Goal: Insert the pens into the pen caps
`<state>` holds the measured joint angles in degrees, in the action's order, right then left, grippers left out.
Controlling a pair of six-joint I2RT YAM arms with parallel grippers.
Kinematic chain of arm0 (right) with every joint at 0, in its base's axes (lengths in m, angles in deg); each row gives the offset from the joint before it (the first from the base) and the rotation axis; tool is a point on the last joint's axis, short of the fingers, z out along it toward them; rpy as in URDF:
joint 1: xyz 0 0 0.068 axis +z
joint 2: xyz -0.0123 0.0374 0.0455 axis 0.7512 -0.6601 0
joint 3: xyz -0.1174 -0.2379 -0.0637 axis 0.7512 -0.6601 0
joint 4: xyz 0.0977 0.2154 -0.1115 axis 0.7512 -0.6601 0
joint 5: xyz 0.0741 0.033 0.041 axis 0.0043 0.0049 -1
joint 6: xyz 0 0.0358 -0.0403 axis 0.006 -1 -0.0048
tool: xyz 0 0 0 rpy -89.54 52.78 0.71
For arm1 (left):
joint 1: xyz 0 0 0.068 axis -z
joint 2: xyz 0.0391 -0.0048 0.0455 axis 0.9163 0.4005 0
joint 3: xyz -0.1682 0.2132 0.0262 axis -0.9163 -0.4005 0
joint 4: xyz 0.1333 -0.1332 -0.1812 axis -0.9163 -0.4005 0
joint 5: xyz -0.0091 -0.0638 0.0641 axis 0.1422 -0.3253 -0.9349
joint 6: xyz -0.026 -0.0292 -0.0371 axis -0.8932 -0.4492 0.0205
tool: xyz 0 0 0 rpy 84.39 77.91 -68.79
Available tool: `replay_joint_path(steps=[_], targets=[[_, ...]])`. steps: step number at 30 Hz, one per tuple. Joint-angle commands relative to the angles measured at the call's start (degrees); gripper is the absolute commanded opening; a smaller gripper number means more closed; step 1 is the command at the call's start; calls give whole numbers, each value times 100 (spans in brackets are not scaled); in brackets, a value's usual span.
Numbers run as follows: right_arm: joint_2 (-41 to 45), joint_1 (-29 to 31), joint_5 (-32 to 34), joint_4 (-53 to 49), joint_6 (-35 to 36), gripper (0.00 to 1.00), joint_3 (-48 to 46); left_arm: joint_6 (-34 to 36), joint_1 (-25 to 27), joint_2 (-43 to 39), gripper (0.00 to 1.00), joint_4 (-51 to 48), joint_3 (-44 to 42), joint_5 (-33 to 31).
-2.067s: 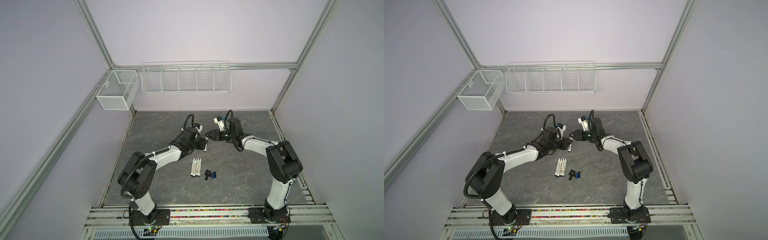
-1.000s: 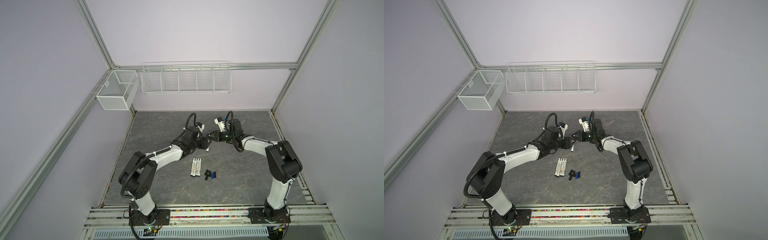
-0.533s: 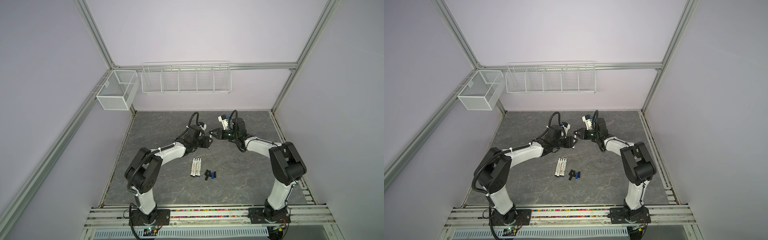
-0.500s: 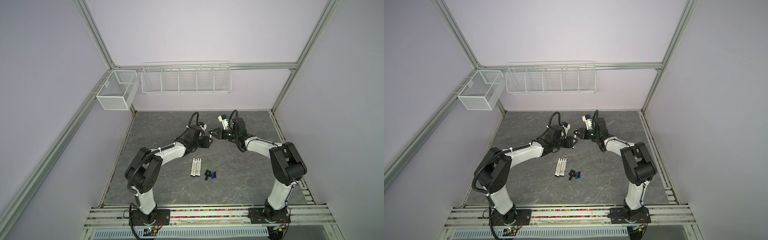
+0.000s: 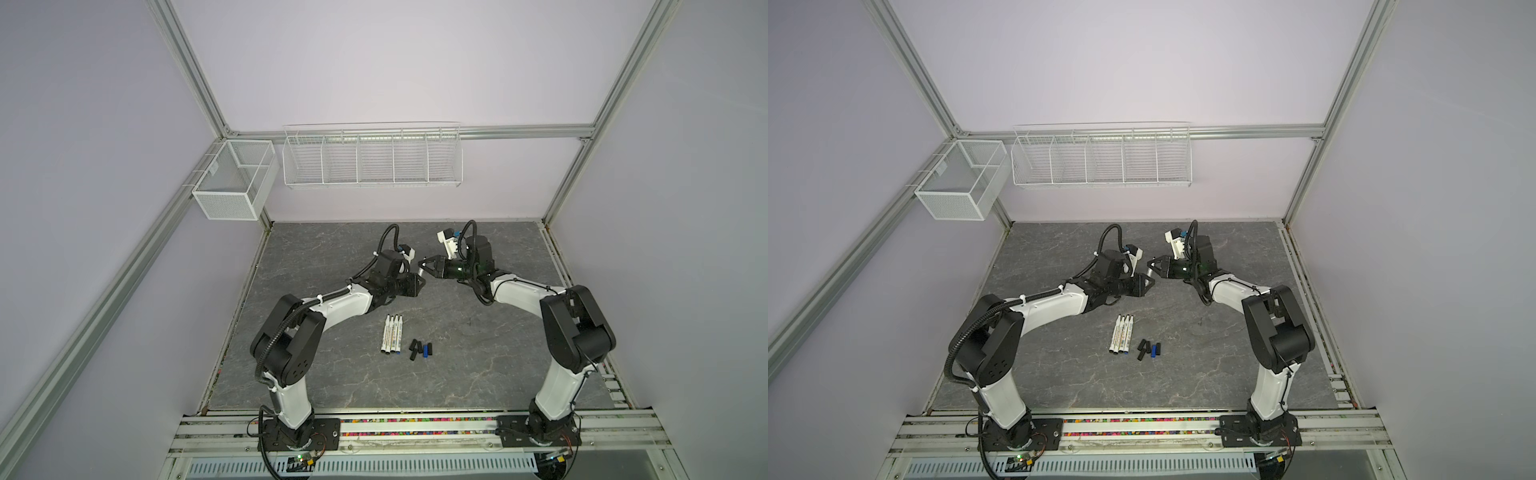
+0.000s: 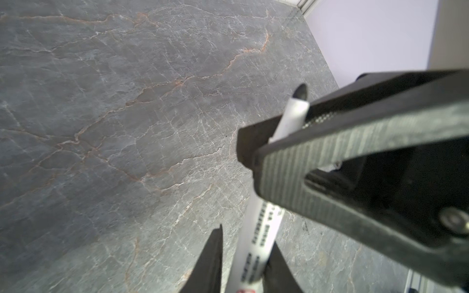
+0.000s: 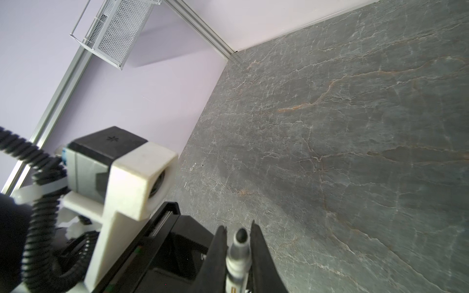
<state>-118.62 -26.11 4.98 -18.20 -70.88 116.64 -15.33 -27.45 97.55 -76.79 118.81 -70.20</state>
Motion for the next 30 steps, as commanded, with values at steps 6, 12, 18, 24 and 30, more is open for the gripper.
replay_joint_path(steps=[6,12,18,24,30], targets=[[178,-19,207,-273,262,8,-100,-128,0,-106,0,238,-83,-217],[628,86,1100,-1462,1491,40,-114,-186,-2,-176,0,112,-173,-630],[1246,230,1953,-2212,1888,55,-678,-409,-136,-454,0,128,-513,-1170],[1740,905,2809,-3662,2862,55,-775,-568,-359,-831,0,214,-1006,-1624],[1427,1638,3217,-5321,3485,54,-476,-530,-386,-1156,0,122,-1263,-2016]])
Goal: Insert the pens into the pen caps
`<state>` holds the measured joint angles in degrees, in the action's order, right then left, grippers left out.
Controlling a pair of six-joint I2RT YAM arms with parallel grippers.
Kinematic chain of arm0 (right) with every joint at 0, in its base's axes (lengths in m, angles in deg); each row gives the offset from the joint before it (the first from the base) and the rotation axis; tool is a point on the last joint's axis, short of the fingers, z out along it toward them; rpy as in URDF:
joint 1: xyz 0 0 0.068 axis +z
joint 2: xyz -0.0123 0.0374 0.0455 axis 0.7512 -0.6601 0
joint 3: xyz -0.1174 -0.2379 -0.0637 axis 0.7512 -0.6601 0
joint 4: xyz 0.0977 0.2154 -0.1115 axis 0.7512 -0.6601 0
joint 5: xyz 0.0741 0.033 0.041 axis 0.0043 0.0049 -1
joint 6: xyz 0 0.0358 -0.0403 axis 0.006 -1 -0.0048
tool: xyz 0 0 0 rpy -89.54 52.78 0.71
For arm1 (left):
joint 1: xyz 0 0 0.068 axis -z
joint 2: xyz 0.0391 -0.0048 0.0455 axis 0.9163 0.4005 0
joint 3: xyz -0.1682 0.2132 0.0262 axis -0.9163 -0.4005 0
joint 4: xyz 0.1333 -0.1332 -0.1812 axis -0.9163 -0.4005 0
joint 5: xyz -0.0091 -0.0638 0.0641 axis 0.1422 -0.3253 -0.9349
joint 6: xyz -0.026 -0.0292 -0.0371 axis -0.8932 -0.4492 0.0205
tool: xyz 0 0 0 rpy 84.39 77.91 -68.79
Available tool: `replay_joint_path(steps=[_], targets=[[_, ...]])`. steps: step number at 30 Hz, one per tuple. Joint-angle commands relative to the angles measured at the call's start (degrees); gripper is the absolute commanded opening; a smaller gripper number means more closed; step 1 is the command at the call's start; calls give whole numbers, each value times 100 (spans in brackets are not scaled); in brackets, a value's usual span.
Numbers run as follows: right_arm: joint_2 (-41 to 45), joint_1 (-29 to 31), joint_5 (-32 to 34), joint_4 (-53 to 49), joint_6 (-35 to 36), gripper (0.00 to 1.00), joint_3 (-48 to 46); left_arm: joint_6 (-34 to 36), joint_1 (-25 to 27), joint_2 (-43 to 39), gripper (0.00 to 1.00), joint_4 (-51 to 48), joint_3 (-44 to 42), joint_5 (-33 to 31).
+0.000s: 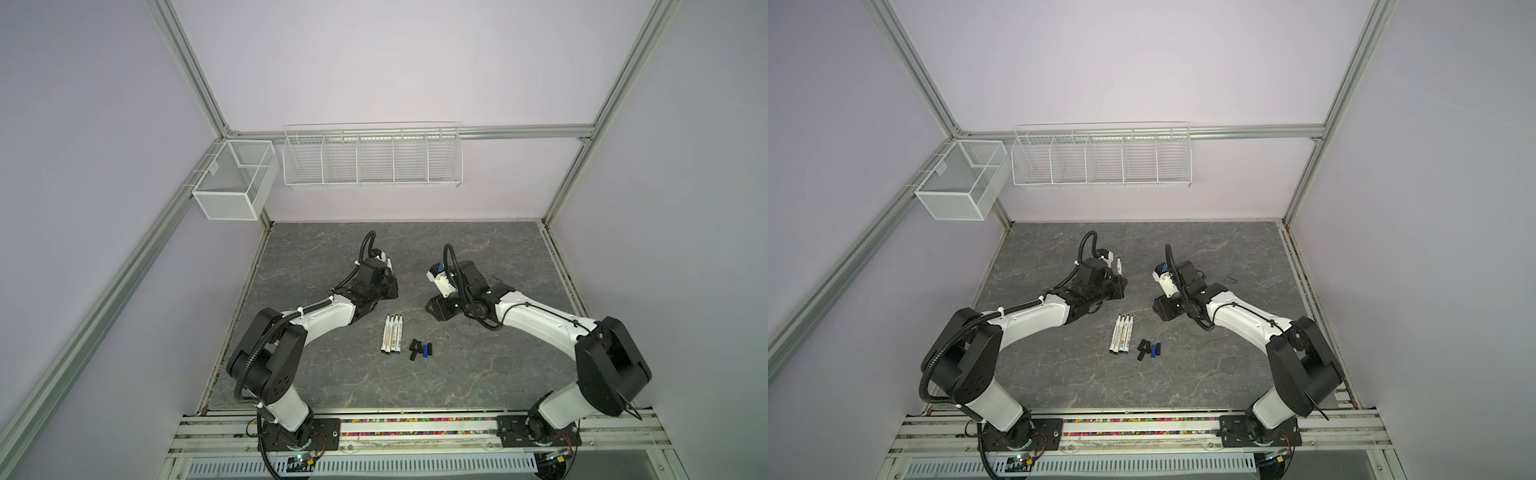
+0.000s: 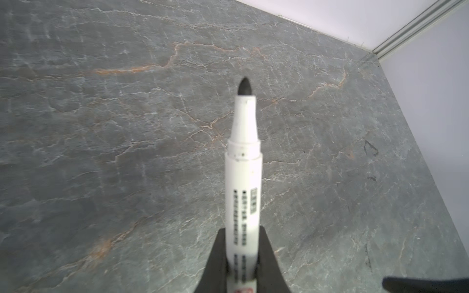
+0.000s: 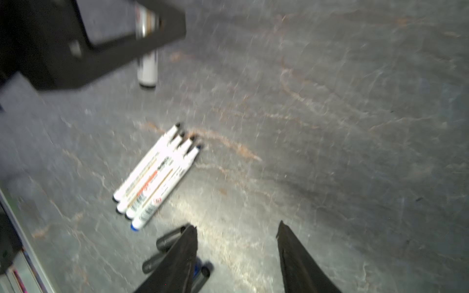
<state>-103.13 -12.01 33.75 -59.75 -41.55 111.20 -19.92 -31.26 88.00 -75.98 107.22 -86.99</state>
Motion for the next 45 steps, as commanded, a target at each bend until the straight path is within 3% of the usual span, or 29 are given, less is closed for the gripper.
replay_joint_path(steps=[1,9,26,45], targets=[[-140,324,289,-1309,563,54,62,-71,-11,-243,0,44,-136,-388],[-936,785,559,-2674,717,53,730,-84,-20,-366,0,120,-295,-626],[-1856,878,500,-3506,965,52,1671,-141,-23,-439,0,140,-355,-626],[-2857,937,657,-4532,802,50,2669,-159,-19,-918,0,-19,-643,-1227]])
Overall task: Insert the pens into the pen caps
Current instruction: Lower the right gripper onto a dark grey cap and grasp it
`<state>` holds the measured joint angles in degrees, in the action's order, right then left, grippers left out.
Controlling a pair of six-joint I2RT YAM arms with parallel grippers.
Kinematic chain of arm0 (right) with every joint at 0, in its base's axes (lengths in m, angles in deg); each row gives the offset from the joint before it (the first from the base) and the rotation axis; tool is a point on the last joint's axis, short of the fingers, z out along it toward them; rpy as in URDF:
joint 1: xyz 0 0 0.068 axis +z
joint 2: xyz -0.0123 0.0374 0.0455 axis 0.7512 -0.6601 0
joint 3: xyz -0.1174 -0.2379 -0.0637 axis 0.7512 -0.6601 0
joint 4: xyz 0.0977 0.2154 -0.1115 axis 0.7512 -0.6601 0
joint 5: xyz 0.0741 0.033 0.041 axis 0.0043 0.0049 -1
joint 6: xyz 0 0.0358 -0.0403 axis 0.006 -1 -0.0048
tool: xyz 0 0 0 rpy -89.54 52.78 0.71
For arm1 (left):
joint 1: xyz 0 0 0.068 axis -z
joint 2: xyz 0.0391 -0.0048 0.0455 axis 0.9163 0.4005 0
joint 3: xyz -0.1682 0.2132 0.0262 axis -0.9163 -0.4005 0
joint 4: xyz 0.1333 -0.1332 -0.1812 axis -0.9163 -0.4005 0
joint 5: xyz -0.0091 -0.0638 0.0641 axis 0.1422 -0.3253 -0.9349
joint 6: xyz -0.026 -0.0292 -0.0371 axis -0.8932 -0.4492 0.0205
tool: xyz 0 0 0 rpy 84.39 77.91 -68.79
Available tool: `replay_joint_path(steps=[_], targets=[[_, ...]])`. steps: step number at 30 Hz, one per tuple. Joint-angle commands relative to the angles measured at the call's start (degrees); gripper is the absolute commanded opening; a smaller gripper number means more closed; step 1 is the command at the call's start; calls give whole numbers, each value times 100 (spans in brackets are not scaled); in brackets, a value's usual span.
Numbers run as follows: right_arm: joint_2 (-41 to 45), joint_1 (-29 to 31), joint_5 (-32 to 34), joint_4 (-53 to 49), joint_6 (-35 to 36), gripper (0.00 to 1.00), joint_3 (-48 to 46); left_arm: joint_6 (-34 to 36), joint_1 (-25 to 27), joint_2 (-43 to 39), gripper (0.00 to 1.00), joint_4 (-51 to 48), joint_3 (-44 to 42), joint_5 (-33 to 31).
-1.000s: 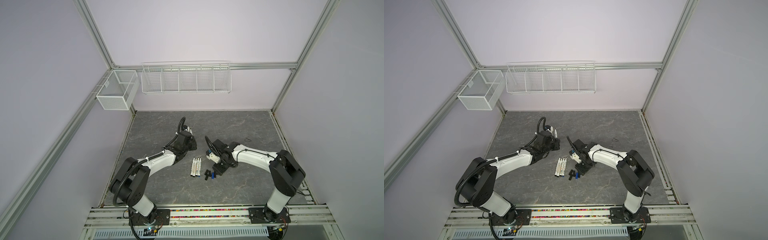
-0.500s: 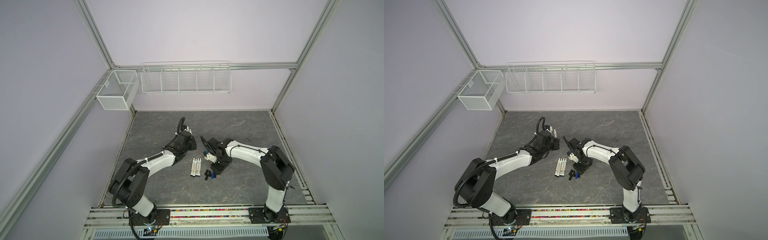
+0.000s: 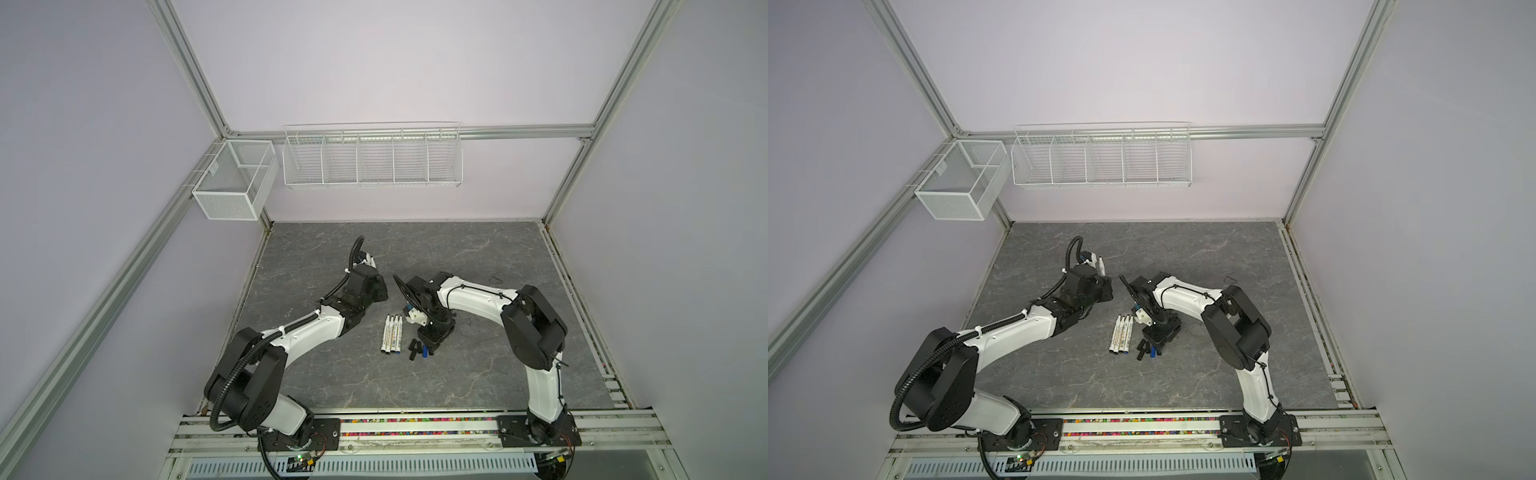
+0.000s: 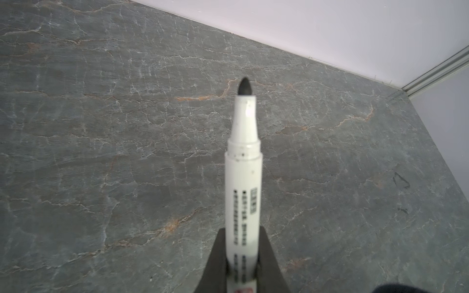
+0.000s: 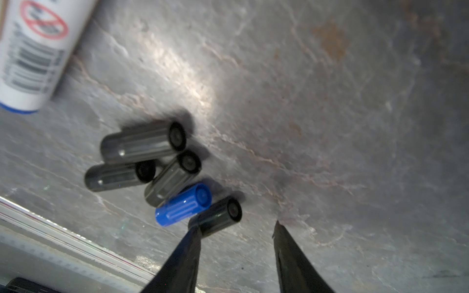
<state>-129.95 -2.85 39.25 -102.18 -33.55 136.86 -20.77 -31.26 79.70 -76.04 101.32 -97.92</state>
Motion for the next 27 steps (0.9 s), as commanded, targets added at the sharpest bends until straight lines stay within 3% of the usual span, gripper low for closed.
replay_joint_path(steps=[1,17,27], targets=[[-222,29,138,-329,-5,49,151,-72,-20,-82,0,-12,-62,-137],[-679,56,880,-416,-436,42,707,-23,-21,-64,0,22,-50,-126],[-636,-3,854,-244,-440,38,718,13,-24,-68,0,23,-43,-98]])
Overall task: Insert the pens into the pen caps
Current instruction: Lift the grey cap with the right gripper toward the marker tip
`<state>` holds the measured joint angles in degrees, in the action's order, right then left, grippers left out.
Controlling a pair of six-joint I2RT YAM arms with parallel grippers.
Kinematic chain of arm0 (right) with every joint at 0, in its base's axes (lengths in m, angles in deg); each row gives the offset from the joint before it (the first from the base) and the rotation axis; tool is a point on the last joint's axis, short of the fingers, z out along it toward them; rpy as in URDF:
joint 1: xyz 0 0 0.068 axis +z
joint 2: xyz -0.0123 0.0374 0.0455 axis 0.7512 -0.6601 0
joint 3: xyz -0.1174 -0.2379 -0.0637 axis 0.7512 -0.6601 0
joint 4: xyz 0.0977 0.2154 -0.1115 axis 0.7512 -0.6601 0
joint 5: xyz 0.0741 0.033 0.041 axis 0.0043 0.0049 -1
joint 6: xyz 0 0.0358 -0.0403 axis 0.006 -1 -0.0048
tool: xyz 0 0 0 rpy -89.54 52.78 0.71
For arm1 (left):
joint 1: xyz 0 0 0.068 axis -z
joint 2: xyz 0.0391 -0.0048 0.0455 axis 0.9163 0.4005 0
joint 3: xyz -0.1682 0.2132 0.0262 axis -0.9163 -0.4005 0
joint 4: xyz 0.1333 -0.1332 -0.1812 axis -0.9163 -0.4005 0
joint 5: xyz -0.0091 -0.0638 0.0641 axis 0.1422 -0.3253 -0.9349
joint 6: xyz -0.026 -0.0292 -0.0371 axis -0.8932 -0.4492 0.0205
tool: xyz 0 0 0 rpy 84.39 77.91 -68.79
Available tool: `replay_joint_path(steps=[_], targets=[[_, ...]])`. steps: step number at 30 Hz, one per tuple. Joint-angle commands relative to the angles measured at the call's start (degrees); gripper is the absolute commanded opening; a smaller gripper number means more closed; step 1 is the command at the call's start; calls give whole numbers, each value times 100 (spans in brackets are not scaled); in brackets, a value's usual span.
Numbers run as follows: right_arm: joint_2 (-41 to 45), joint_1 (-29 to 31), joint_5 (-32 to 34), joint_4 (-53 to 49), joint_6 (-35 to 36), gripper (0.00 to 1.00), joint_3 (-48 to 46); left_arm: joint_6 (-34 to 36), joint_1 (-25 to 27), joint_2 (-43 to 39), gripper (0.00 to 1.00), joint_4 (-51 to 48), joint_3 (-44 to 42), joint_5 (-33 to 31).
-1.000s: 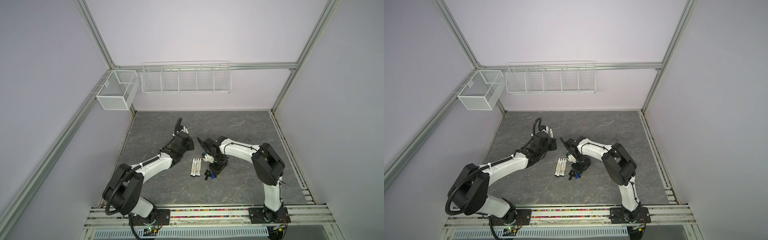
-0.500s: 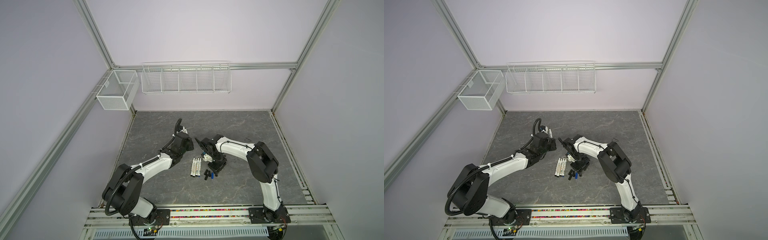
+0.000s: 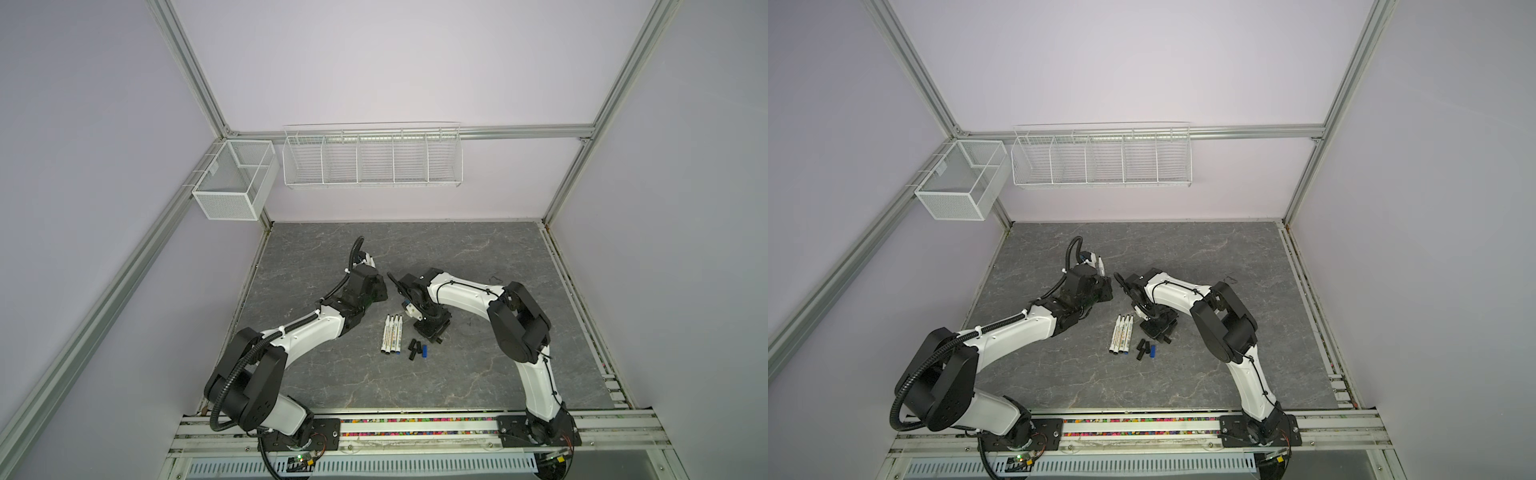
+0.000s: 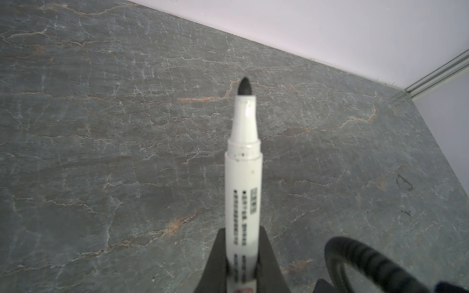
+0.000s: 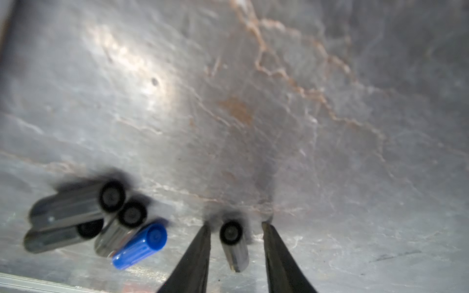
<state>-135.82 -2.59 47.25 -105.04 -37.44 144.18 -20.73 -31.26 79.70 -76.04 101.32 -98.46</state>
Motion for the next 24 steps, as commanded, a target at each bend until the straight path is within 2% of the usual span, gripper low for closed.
replay_joint_path(steps=[1,5,9,13,18,20,24], targets=[[-32,-29,67,63,-48,37,-76,10,-23,-74,0,23,-40,-40],[48,-16,225,191,-71,30,-335,12,-18,-70,0,41,-46,-42],[113,-47,327,454,-160,18,-479,27,-23,-46,0,84,-34,14],[401,-275,142,863,-256,9,-429,95,-24,-4,0,123,11,179],[1365,-915,-678,2045,-386,7,-572,306,-23,196,0,305,90,746],[1837,-1309,-1142,2728,-673,7,-770,515,-24,351,0,391,163,1275],[2619,-2113,-2339,4616,-1714,7,-1501,639,-14,792,0,452,336,2495]])
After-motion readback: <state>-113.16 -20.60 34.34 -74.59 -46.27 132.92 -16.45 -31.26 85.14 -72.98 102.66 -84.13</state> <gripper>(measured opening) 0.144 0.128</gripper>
